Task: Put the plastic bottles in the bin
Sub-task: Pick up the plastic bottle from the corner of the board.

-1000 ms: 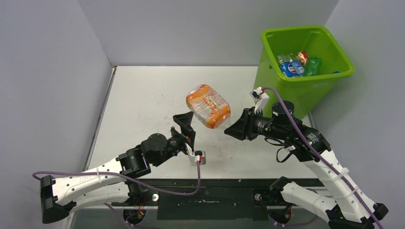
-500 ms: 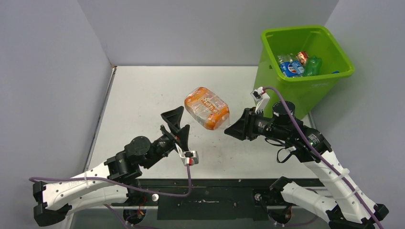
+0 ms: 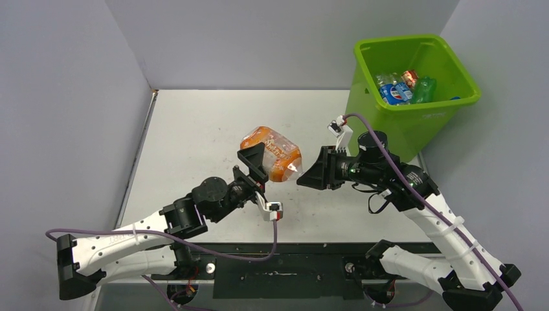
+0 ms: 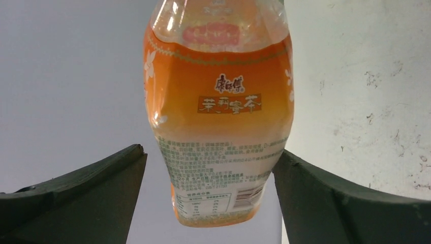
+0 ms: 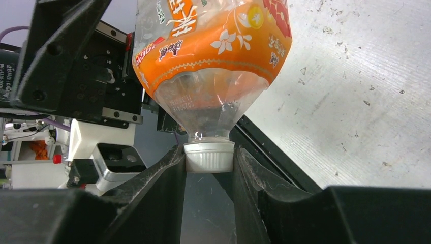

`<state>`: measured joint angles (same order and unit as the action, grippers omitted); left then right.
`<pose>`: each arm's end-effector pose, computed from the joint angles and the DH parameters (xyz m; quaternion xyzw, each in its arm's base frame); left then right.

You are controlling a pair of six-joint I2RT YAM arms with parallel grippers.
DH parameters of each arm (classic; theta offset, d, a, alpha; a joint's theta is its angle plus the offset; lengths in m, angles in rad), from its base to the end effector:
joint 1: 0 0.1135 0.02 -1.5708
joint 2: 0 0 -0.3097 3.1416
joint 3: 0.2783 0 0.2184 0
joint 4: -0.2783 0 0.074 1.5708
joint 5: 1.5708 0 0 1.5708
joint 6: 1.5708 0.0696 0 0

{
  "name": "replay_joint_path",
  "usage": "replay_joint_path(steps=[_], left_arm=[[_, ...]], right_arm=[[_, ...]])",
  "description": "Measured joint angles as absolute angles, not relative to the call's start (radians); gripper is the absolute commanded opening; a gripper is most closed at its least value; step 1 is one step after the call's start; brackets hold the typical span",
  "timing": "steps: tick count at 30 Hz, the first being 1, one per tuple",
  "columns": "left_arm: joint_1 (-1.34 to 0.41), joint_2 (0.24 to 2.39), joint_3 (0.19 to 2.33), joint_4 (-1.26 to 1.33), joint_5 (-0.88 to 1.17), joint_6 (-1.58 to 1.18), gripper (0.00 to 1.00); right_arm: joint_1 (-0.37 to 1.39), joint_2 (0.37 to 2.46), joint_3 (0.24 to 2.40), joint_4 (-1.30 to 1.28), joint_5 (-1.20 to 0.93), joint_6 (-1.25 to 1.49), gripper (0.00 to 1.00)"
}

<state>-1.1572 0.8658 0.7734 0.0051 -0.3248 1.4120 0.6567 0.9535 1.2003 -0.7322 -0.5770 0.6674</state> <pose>0.0900 -0.1498 0.3775 0.6672 0.3102 0.2030 0.6461 0.0931 0.1197 0.4138 -0.1425 0.8217 0.4965 0.2407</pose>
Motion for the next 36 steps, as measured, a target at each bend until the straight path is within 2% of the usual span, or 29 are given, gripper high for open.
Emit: replay_joint_path(steps=[4,8,9,11,12,15,16,19,28,36], left_arm=[[-1.156,0.880,0.776,0.026,-0.344,1.444,0.58],[-1.156,0.884,0.776,0.048,-0.356,1.462,0.45],[-1.157,0.884,0.776,0.055,-0.356,1.462,0.43],[-1.157,0.884,0.776,0.071,-0.358,1.457,0.42],[-1.157,0.884,0.776,0.076,-0.359,1.451,0.40],[-1.157,0.878,0.772,0.087,-0.360,1.415,0.35],[-1.158,0.873,0.766,0.091,-0.360,1.391,0.33],[-1.162,0.843,0.741,0.092,-0.352,1.288,0.30],[-1.171,0.833,0.779,0.001,-0.167,0.540,0.25],[-1.169,0.933,0.811,0.012,-0.007,-0.020,0.24]], right_arm=[[0.657,0.956,1.236,-0.760,-0.577,0.663,0.05],[0.657,0.957,1.269,-0.770,-0.574,0.651,0.05],[0.657,0.958,1.275,-0.773,-0.573,0.648,0.13],[0.657,0.966,1.292,-0.781,-0.572,0.640,0.55],[0.657,0.971,1.302,-0.785,-0.570,0.639,0.69],[0.657,0.984,1.346,-0.789,-0.574,0.636,0.95],[0.657,0.986,1.366,-0.788,-0.570,0.633,0.99],[0.657,0.979,1.418,-0.773,-0.542,0.615,0.90],[0.657,0.735,1.314,-0.557,-0.295,0.600,0.90],[0.657,0.751,1.294,-0.430,-0.248,0.566,0.91]])
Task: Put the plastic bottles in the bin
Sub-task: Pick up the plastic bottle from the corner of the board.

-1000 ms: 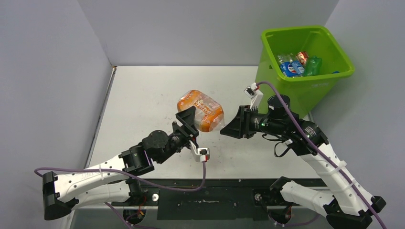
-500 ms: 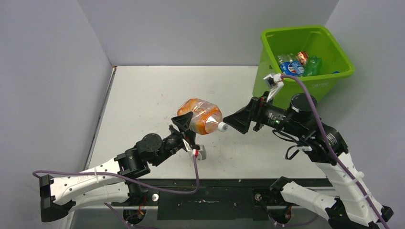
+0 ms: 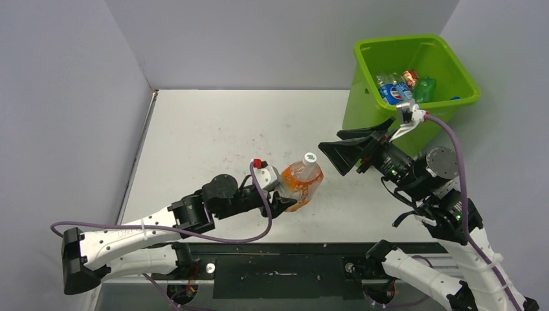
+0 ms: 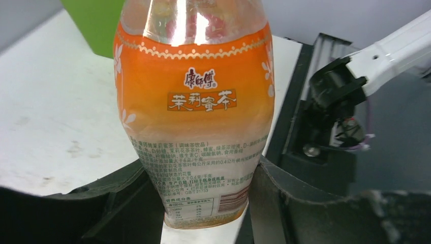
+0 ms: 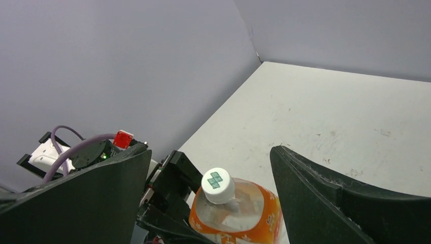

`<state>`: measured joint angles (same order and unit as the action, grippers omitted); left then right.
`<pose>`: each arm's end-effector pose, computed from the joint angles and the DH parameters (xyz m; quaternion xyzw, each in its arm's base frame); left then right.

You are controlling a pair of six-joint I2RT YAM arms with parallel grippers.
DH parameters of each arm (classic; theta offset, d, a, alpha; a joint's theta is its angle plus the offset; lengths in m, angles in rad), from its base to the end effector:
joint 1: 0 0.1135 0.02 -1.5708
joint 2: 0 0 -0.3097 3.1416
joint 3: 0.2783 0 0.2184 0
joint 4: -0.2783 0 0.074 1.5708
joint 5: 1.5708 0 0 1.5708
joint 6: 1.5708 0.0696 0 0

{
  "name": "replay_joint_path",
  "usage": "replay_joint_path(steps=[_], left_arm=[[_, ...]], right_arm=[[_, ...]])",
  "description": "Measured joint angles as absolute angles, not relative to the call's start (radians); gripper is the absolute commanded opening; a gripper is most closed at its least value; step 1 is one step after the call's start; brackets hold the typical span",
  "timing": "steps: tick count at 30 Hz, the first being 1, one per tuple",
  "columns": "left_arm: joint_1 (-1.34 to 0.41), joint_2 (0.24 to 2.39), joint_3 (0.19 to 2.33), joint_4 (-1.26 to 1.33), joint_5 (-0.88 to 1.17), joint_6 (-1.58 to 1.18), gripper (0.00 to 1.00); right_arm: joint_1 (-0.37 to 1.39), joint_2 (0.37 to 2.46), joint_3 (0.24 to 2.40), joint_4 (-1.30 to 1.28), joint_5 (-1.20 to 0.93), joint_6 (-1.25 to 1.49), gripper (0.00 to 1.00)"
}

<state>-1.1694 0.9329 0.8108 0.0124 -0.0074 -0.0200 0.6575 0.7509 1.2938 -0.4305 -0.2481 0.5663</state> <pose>0.0763 -0.1784 0.3806 0.4028 0.6265 -0.3716 0.5543 0.0552 0.0642 0.5005 -0.1223 0.6563 0.4925 0.5584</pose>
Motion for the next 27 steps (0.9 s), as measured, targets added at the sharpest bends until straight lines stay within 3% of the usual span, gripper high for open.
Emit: replay_joint_path(steps=[9,10,16,19,21,22,23,24,25,27], left_arm=[[-1.150,1.006,0.891,0.015,0.066,-0.252,0.21],[-1.150,1.006,0.893,0.015,0.067,-0.258,0.21],[-1.150,1.006,0.895,0.019,0.066,-0.281,0.21],[-1.150,1.007,0.895,0.012,0.064,-0.284,0.20],[-1.150,1.007,0.896,0.002,0.060,-0.285,0.22],[-1.150,1.008,0.897,-0.002,0.058,-0.286,0.31],[-1.150,1.008,0.897,-0.005,0.058,-0.289,0.49],[-1.150,1.008,0.898,-0.007,0.058,-0.296,0.71],[-1.150,1.008,0.898,-0.008,0.057,-0.298,0.99],[-1.150,1.006,0.897,0.011,0.048,-0.273,0.96]], right_arm=[[0.662,0.895,1.292,-0.426,-0.322,0.533,0.99],[0.662,0.907,1.292,-0.438,-0.322,0.527,0.95],[0.662,0.926,1.289,-0.490,-0.322,0.500,0.64],[0.663,0.926,1.288,-0.495,-0.331,0.490,0.42],[0.670,0.926,1.288,-0.497,-0.346,0.484,0.20],[0.671,0.926,1.288,-0.499,-0.354,0.481,0.09],[0.671,0.928,1.289,-0.503,-0.355,0.468,0.06],[0.671,0.930,1.290,-0.511,-0.354,0.455,0.05],[0.669,0.934,1.295,-0.518,-0.356,0.450,0.05],[0.669,0.957,1.339,-0.565,-0.345,0.434,0.05]])
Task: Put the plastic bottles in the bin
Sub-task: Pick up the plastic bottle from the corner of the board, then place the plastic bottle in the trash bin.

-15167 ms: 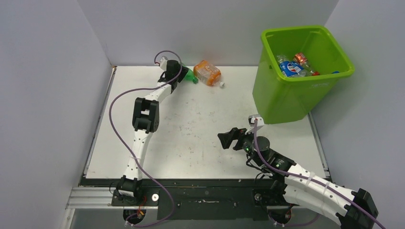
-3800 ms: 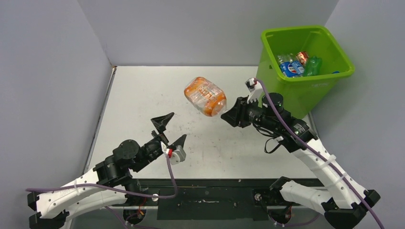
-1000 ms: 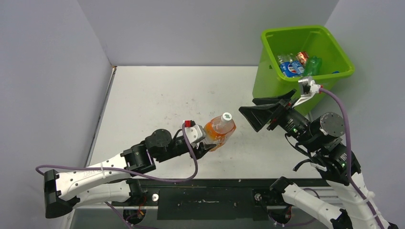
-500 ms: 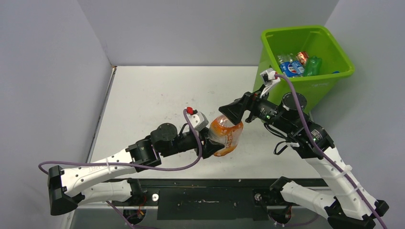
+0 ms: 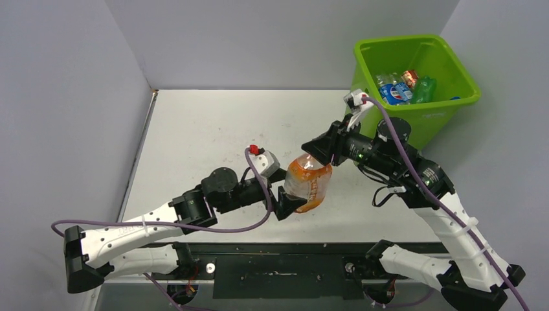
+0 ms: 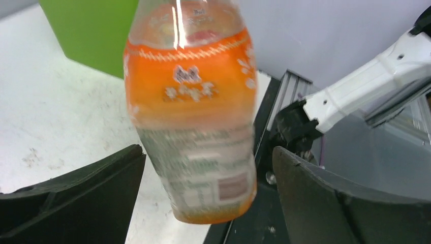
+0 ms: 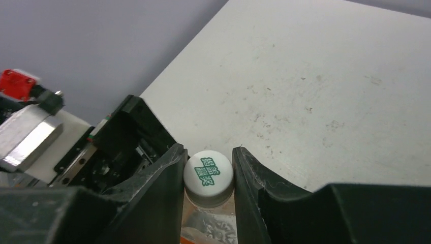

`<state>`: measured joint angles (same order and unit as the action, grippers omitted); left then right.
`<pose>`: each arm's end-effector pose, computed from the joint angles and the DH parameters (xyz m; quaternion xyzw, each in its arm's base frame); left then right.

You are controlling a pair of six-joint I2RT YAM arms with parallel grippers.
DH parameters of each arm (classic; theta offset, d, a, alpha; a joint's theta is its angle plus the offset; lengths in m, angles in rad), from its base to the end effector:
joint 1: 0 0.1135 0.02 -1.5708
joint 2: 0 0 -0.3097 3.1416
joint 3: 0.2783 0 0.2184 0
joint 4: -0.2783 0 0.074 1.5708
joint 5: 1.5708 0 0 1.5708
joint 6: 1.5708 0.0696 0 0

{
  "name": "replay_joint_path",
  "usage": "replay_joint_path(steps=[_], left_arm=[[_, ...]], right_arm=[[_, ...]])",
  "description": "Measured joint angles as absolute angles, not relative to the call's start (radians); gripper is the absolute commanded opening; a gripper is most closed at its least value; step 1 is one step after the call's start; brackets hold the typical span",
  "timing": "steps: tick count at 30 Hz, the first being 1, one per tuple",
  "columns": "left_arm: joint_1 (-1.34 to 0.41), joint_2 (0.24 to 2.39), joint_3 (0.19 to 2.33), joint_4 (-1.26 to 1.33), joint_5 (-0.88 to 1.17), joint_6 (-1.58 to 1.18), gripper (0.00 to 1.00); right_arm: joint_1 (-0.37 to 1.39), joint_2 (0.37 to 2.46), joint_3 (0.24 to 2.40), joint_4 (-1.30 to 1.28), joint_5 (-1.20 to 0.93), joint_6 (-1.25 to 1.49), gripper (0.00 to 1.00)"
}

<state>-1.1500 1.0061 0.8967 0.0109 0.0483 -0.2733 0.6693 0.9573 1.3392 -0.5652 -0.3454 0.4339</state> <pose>0.0837 -0.1952 0.3977 0.3291 0.6639 -0.4519 0.4966 0.1041 0.1124 0.4752 -0.1981 0.7393 0.4426 0.4673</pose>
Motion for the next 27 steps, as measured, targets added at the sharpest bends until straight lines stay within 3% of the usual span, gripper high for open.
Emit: replay_joint_path(steps=[4,8,14,20,27], left_arm=[[-1.150,0.920,0.869,0.090,0.004,-0.209,0.96],[-1.150,0.784,0.850,0.133,-0.106,-0.102,0.96],[-1.138,0.648,0.776,0.210,-0.347,0.028,0.96],[-1.116,0.619,0.713,0.195,-0.435,0.069,0.96],[-1.079,0.575,0.624,0.180,-0.466,0.049,0.96]], right_arm=[[0.669,1.076,1.562,-0.680,-0.269,0.389,0.05],[0.669,1.156,1.769,-0.663,-0.041,0.363,0.05],[0.668,1.134,1.771,-0.377,0.405,0.277,0.05],[0.637,1.208,1.789,0.010,0.706,0.093,0.05],[0.331,1.395,1.969,0.041,0.773,0.107,0.05]])
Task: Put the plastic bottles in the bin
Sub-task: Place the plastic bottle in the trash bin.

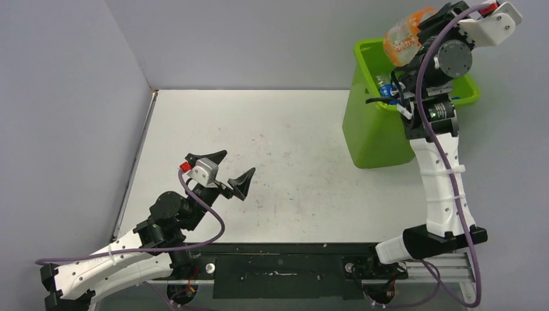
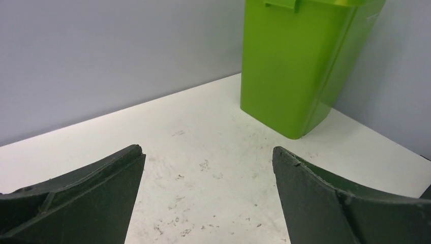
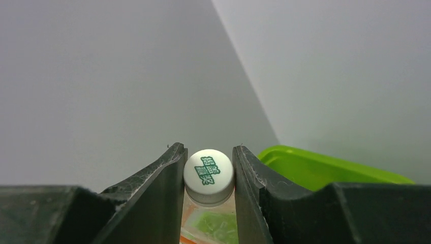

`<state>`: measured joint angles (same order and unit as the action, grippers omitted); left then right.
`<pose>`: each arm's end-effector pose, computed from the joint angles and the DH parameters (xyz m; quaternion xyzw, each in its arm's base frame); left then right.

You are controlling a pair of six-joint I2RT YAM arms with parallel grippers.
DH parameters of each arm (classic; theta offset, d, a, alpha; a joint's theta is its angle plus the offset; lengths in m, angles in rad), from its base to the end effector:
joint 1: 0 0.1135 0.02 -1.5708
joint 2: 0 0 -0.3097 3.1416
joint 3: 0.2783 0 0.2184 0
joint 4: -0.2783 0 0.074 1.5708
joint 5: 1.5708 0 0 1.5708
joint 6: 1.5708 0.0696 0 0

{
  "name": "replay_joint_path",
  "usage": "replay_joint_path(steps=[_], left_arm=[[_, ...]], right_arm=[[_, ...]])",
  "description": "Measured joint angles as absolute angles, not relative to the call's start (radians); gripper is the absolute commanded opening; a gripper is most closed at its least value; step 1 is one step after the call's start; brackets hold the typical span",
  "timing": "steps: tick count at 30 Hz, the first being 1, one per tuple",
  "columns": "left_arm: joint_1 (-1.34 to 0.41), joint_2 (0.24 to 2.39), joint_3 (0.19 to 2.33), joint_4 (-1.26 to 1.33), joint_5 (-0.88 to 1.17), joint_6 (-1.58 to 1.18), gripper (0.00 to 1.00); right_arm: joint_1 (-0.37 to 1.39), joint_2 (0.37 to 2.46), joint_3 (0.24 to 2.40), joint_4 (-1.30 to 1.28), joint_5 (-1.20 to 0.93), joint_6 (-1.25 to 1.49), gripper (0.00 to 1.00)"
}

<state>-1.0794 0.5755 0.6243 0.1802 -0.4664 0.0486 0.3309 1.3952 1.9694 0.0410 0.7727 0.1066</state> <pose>0.0746 -0.0731 0.3831 0.1704 0.6079 -0.2506 0.7339 0.2151 0.0225 0.6543 0.2848 0.4607 0.0094 0.8406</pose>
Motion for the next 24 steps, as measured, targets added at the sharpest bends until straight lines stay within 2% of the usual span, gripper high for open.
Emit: replay_joint_path(steps=[4,5,6,7,8,10,12,17,24], left_arm=[[-1.064,0.572,0.599,0.166,-0.469,0.012,0.96],[-1.064,0.572,0.595,0.160,-0.469,0.005,0.96],[-1.064,0.572,0.592,0.153,-0.468,-0.002,0.96],[-1.064,0.573,0.590,0.150,-0.468,-0.007,0.96],[-1.064,0.574,0.588,0.145,-0.468,-0.014,0.96],[-1.064,0.580,0.588,0.138,-0.467,-0.021,0.96],[-1.064,0.590,0.588,0.134,-0.466,-0.025,0.96],[-1.062,0.612,0.588,0.110,-0.458,-0.035,0.96],[-1.044,0.625,0.588,0.100,-0.437,-0.049,0.96]], right_arm=[[0.121,1.474,1.999,-0.086,0.714,0.275,0.05],[0.048,1.494,1.995,-0.127,0.670,0.341,0.10],[-0.015,1.512,1.986,-0.162,0.628,0.400,0.30],[-0.052,1.522,1.977,-0.182,0.598,0.437,0.57],[-0.094,1.533,1.965,-0.203,0.558,0.477,0.75],[-0.144,1.555,1.949,-0.246,0.484,0.553,1.00],[-0.151,1.574,1.948,-0.277,0.427,0.602,0.90],[-0.132,1.586,1.975,-0.310,0.329,0.649,0.90],[-0.076,1.562,2.010,-0.309,0.299,0.669,0.90]])
